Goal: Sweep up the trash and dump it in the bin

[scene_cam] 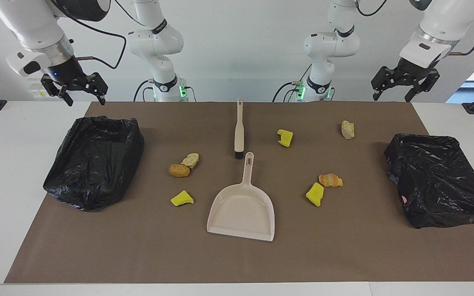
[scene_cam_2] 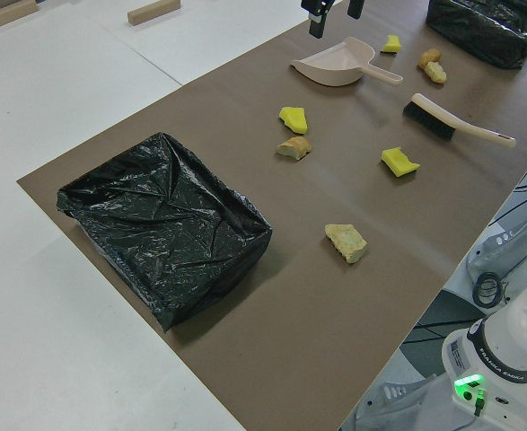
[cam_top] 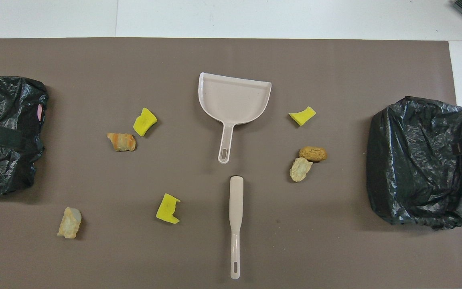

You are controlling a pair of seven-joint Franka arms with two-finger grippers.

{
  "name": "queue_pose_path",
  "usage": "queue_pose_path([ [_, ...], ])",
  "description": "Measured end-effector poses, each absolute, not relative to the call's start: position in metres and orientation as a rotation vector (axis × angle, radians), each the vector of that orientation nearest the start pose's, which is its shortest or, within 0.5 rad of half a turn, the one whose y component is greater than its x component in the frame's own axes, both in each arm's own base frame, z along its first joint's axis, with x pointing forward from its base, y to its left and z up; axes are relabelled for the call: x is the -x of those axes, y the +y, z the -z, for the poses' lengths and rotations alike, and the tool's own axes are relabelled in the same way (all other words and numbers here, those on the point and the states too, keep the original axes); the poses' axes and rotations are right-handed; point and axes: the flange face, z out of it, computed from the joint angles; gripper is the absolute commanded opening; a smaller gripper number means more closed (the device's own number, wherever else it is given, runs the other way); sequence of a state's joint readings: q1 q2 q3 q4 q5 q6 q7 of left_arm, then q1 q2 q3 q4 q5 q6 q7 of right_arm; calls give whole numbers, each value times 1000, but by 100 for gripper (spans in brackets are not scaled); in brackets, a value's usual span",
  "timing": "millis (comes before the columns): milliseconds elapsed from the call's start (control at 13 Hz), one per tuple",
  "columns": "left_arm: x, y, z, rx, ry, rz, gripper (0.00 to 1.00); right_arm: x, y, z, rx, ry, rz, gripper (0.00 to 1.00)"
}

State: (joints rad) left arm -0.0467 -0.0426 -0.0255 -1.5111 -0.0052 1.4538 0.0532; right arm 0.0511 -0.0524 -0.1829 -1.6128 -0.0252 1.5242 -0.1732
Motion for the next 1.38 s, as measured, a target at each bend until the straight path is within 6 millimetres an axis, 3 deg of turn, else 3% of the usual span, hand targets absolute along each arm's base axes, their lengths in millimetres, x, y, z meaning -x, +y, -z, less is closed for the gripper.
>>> queue_pose_path([
  [1380,-528,-36,-665,3140,182,-25,100,-533,-69,-631,3157,-86,16,100],
])
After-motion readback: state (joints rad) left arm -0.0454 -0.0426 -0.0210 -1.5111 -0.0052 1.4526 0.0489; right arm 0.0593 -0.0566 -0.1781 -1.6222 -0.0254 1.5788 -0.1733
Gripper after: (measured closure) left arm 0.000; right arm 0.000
